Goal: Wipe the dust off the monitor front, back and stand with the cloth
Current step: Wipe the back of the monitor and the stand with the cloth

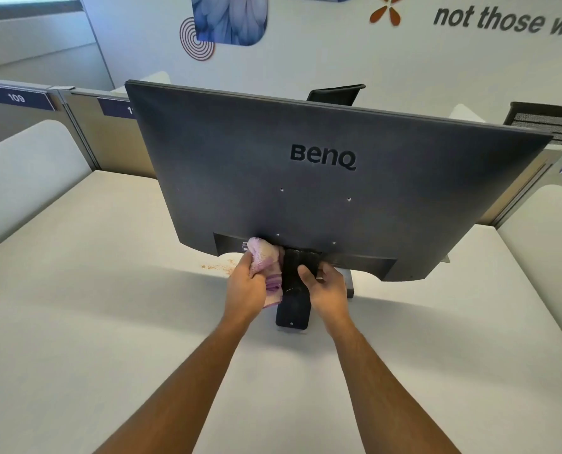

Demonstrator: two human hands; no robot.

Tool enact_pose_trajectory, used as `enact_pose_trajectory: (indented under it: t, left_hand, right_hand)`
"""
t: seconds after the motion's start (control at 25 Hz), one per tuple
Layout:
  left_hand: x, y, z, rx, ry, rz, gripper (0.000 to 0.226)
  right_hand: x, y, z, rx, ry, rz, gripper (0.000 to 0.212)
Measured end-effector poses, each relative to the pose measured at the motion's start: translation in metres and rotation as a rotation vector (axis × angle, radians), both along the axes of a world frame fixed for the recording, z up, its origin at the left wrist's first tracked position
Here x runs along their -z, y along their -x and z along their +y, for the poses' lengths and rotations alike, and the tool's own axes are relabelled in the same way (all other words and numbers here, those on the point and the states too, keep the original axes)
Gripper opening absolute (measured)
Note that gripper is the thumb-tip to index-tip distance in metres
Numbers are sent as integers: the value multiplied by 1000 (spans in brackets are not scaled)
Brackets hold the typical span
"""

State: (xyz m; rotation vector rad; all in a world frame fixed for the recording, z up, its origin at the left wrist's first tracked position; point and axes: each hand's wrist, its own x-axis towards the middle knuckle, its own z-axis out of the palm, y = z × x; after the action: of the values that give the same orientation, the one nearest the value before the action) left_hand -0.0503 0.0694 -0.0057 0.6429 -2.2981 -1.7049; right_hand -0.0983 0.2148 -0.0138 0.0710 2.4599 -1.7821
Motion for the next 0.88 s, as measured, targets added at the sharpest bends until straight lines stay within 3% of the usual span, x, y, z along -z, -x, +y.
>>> enact_pose_trajectory:
  t: [0.12, 0.2, 0.28, 0.32, 0.44, 0.6, 0.68, 0.8, 0.88]
  left_hand:
    - [9, -3, -2, 202, 293, 20, 38]
    - [7, 0, -19, 301, 561, -95, 36]
    - [-1, 4, -33, 398, 661, -244, 32]
    - [-4, 3, -38, 387, 599, -226, 35]
    - [-10, -2, -43, 73, 102, -131, 33]
    - [-7, -9, -52, -306, -414, -196, 24]
    - [-5, -15, -58, -431, -410, -170, 23]
    - [0, -24, -57, -508, -129, -139, 21]
    - [2, -21, -50, -490, -52, -98, 15]
  right_hand:
    - [-1, -1, -1, 3, 6, -1, 28]
    - [-2, 0, -2, 10, 1, -10, 35]
    - [-2, 0, -2, 6, -3, -17, 35]
    - [-2, 0, -1, 0, -4, -18, 32]
    - [-1, 0, 0, -5, -14, -23, 25]
    - [0, 0, 0, -12, -17, -45, 26]
    - [0, 0, 1, -11, -18, -49, 27]
    - [-1, 1, 1, -9, -9, -53, 26]
    - [-1, 1, 0, -3, -17, -55, 26]
